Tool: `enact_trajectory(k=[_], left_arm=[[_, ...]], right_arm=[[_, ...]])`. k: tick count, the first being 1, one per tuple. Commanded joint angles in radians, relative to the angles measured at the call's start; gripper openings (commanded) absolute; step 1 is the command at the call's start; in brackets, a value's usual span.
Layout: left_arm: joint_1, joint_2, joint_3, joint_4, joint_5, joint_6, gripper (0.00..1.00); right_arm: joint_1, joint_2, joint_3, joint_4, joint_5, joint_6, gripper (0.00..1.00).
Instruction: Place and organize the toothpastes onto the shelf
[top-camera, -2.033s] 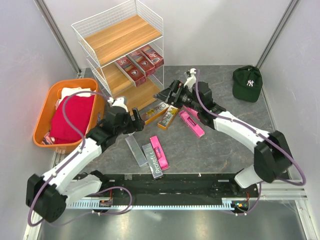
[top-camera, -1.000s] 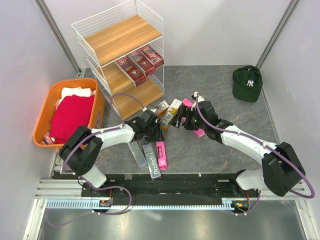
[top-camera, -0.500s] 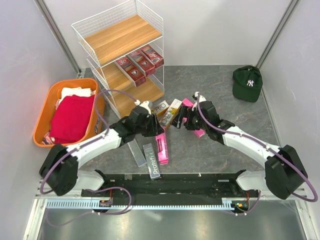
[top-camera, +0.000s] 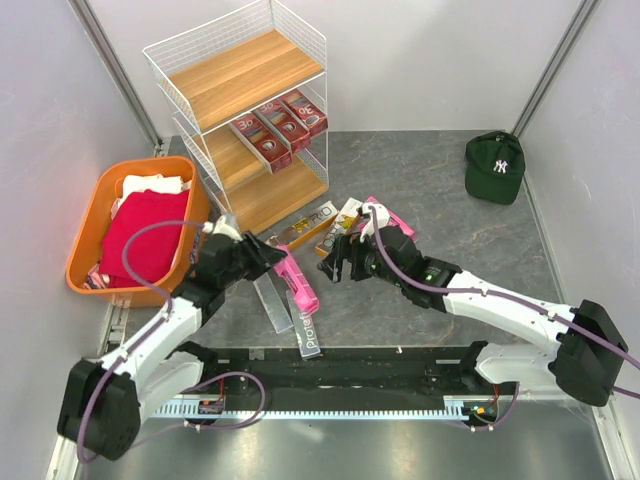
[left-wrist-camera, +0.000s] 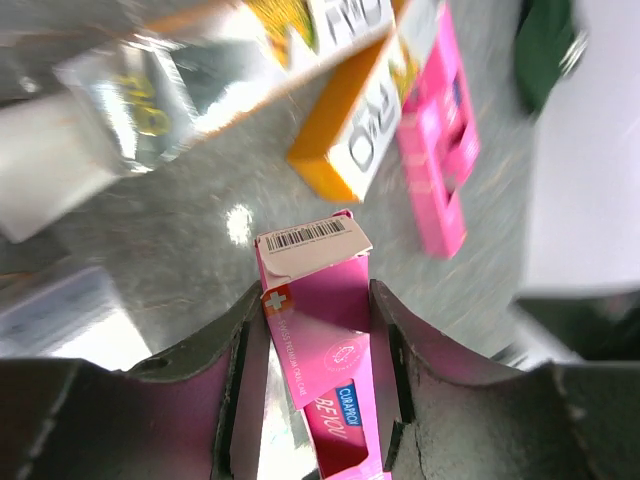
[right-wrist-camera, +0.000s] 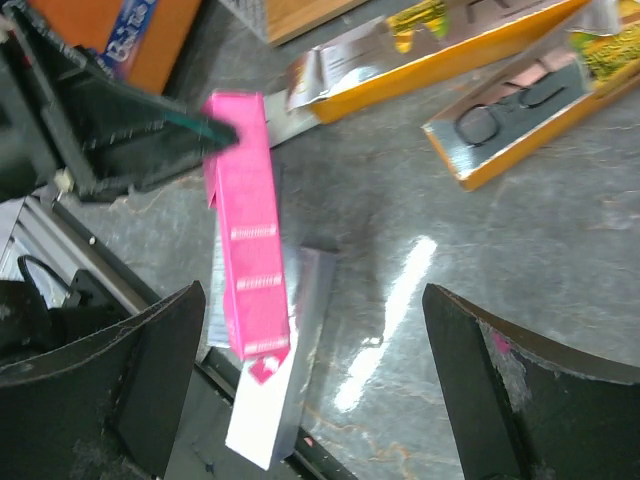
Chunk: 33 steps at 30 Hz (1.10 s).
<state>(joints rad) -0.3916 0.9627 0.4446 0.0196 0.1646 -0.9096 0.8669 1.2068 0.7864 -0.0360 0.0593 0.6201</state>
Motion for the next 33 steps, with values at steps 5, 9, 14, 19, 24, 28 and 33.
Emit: enact_trajectory(k=[5,9,14,19,24,28,33], left_arm=[[0.218,-0.153,-0.2,0.348,0.199,-0.342,0.29],[0.261,-0.15,-0.251,0.445,0.233,-0.426,0.29],[0.277,-0.133,-0.307,0.58,0.253,-0.495,0.28],[0.278,-0.117,-0.296,0.611,0.268,-0.509,0.28],[0.278,-0.111,-0.287,0.611,0.285,-0.505,0.28],[0.278,-0.101,-0.291,0.623,0.292,-0.508,0.28],[0.278,-0.081,-0.293,0.652,0.299,-0.514,0.28]], right_arm=[[0.188,-0.027,-0.032,0.14,0.207,-0.002,0.98],[0.244,0.008,-0.024,0.182,0.226,-0.005,0.98],[0.273,0.083,-0.004,0.231,0.195,0.006,0.96],[0.281,0.135,0.014,0.226,0.24,0.018,0.91],[0.282,0.129,-0.006,0.278,0.263,0.029,0.8],[0.281,0.126,-0.003,0.306,0.264,0.012,0.8],[0.282,0.143,0.005,0.32,0.235,0.004,0.61]])
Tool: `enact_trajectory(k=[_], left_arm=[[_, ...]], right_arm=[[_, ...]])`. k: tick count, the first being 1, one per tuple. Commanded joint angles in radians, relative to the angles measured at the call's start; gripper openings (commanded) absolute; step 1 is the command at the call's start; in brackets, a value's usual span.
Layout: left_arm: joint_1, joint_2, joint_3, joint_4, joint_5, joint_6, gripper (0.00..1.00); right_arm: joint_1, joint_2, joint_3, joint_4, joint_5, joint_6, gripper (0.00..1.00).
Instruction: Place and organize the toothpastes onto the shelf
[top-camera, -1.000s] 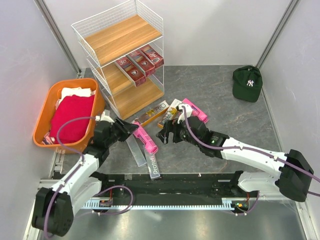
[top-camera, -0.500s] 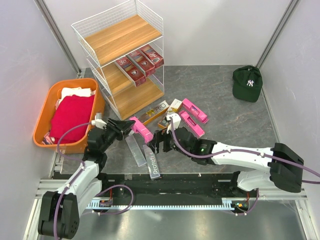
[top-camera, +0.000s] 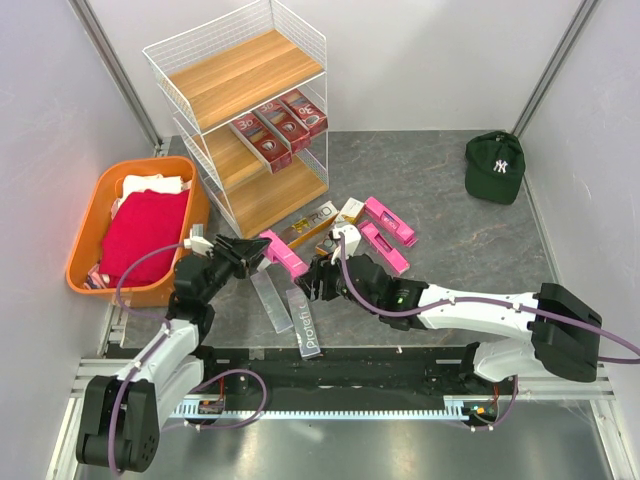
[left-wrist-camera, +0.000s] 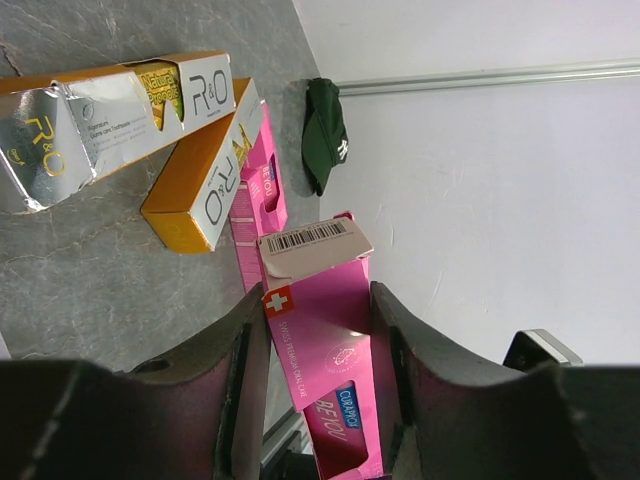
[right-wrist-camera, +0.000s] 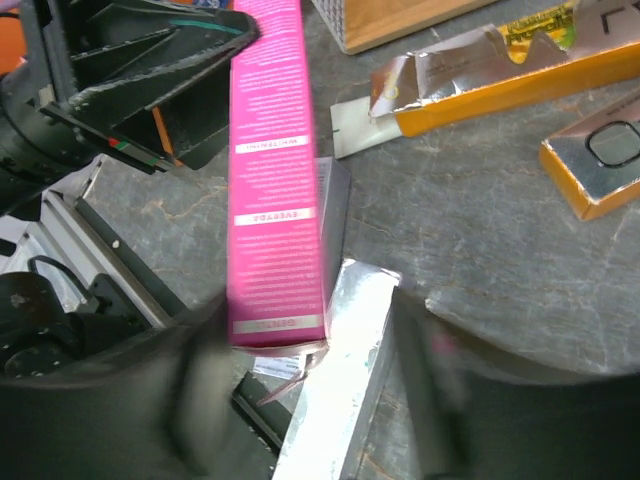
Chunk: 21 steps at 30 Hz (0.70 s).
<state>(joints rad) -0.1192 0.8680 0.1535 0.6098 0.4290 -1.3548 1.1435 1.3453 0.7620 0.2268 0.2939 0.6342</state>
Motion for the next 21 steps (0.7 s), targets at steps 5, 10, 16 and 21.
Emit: enact_trajectory(k=[5,10,16,21], left_arm=[[0.006,0.019,-0.009,0.074,0.033,-0.075,0.29],[0.009,0.02,-0.019,0.102,0.034,-0.079,0.56],[0.015,0.019,0.047,0.004,0.07,0.003,0.88],[0.015,-0.059,0.177,-0.295,0.03,0.204,0.9]], right_arm=[[0.004,0.015,0.033,0.068,-0.021,-0.014,0.44],[0.002,-0.005,0.042,0.048,-0.012,-0.024,0.39],[-0.019,-0.034,0.077,0.006,-0.019,-0.034,0.37],[-0.093,-0.078,0.092,0.005,-0.146,-0.004,0.36]])
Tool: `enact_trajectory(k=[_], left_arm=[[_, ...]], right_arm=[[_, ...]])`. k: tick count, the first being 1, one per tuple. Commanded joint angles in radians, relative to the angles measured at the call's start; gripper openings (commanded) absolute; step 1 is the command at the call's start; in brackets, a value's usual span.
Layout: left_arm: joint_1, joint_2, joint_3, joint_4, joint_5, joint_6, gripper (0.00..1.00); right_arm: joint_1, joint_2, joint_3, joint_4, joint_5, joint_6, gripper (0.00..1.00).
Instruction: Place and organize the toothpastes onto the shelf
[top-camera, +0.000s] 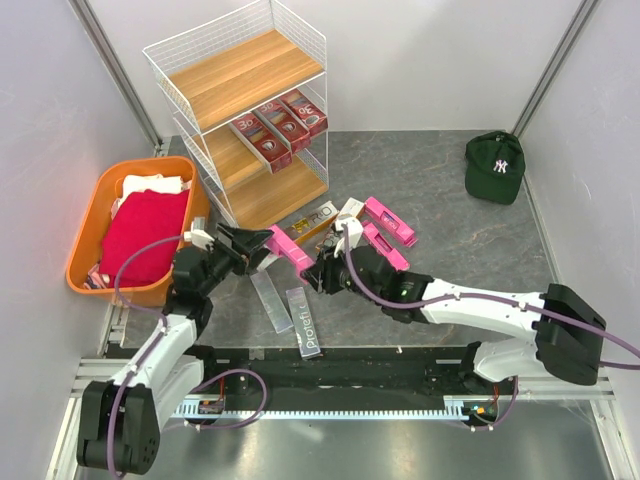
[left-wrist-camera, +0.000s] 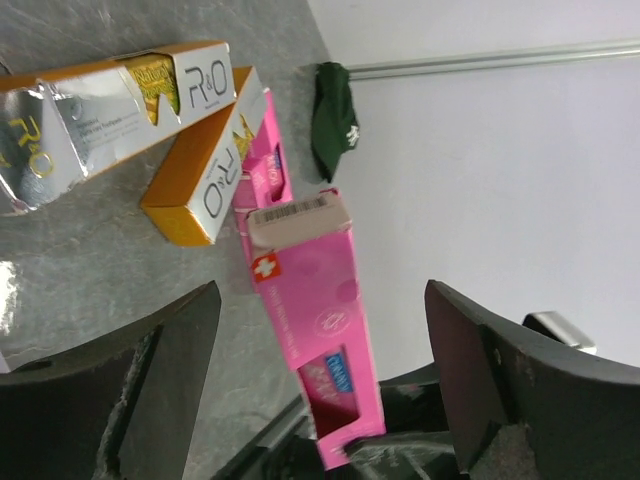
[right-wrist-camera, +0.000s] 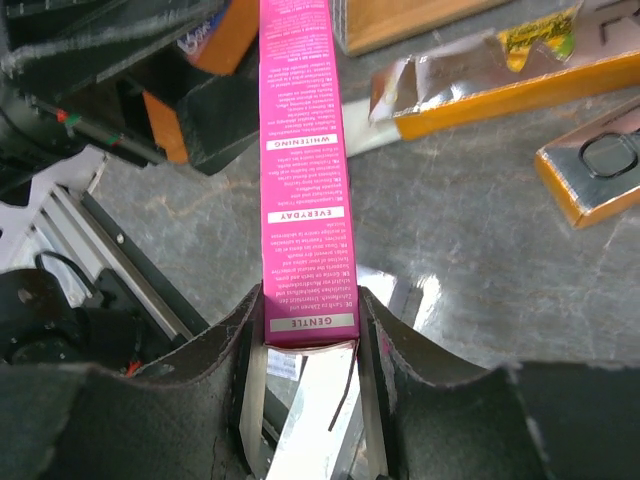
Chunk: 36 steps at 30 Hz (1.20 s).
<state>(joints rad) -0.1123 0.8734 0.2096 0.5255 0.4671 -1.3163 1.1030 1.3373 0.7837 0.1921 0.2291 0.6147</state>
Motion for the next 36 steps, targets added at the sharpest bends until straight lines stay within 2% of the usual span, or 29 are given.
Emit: enact_trajectory(k=[1,2,6,9,16,20,27,36], left_arm=[[0.008,-0.085,0.143,-0.258,-0.027,0.227,0.9],[0.008,-0.124,0.163,-0.362,-0.047,0.256,0.9],[0.008,-0.214,0.261,-0.549,-0.184,0.382,0.9],[0.008,-0.258,0.293,-0.628,-0.241,0.44,0.91],[0.008,-0.267,0.301,-0.66,-0.252,0.479,0.91],[0.008,-0.263,0.292,-0.665,-0.249,0.486,0.91],[0.008,-0.263,0.287,-0.683,-0.257,0.511,0.91],[0.008,-0.272,0.277,-0.7,-0.257,0.522,0.91]], right_arm=[[-0.077,-0.081,0.078,0.038,-0.103,0.013,0.36],[-0.086,-0.087,0.087,0.033,-0.12,0.008,0.36],[-0.138,-0.125,0.167,-0.014,-0.213,-0.027,0.36],[-0.196,-0.135,0.221,-0.022,-0.273,-0.033,0.36],[-0.343,-0.075,0.376,0.009,-0.433,-0.014,0.36],[-0.397,0.017,0.503,0.033,-0.507,0.019,0.36],[-0.532,0.163,0.647,0.147,-0.629,0.183,0.36],[-0.621,0.401,0.983,0.07,-0.703,0.238,0.36]])
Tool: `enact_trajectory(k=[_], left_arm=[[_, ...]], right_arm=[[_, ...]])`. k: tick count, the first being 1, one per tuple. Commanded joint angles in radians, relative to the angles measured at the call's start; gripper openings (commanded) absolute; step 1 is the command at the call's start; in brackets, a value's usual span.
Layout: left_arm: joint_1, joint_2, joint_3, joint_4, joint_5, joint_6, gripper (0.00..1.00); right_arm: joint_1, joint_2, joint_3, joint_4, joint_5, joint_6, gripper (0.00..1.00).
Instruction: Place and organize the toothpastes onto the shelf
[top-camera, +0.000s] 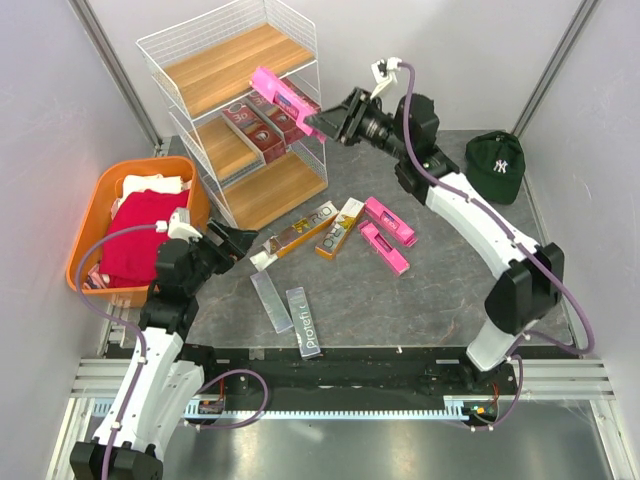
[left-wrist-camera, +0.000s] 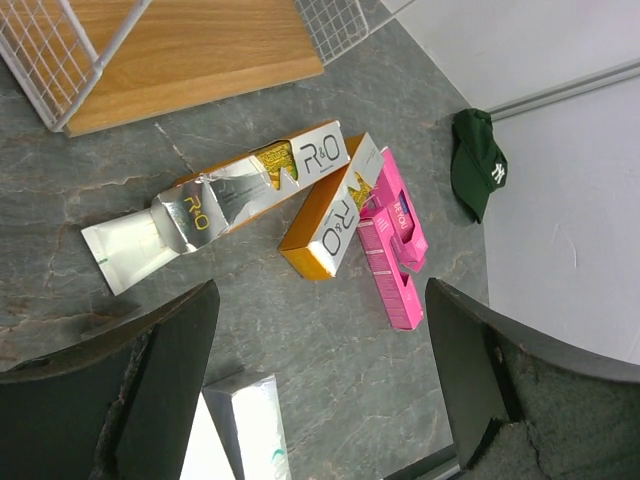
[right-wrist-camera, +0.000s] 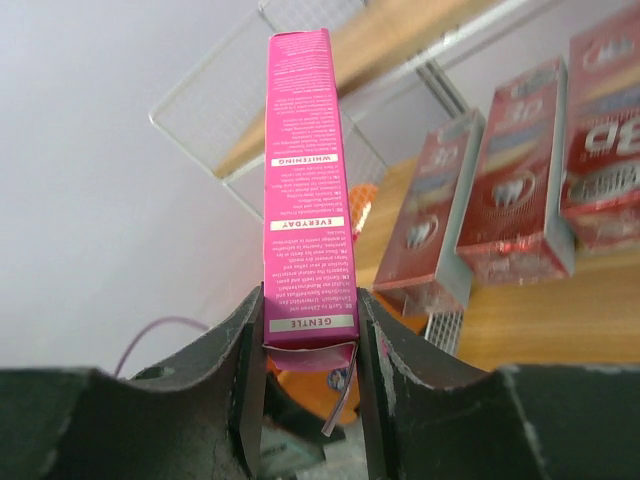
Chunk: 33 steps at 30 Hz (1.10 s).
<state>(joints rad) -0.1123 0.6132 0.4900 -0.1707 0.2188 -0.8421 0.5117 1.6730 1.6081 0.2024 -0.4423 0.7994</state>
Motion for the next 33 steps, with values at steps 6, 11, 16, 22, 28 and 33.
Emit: enact_trajectory(k=[6,11,16,22,28,33], left_arm=[[0.008,-0.029,-0.011,-0.013,-0.013,0.048,0.91],[0.008,-0.023,-0.011,-0.015,-0.016,0.052,0.91],[0.008,-0.015,-0.011,-0.019,-0.01,0.055,0.91],[0.008,-0.015,-0.024,-0.021,-0.007,0.048,0.91],[0.008,-0.013,-0.03,-0.021,0.002,0.049,0.91],[0.008,-0.012,-0.033,-0.023,0.008,0.049,0.9]], right_arm=[[-0.052,0.131,0.25,0.065,-0.073,0.101,0.35],[-0.064,0.134,0.256,0.057,-0.062,0.099,0.35],[-0.09,0.235,0.449,-0.038,-0.062,0.098,0.36],[-0.099,0.34,0.625,-0.142,-0.009,0.093,0.37],[-0.098,0.41,0.673,-0.179,0.002,0.106,0.4],[-0.098,0.403,0.61,-0.166,0.023,0.106,0.49]])
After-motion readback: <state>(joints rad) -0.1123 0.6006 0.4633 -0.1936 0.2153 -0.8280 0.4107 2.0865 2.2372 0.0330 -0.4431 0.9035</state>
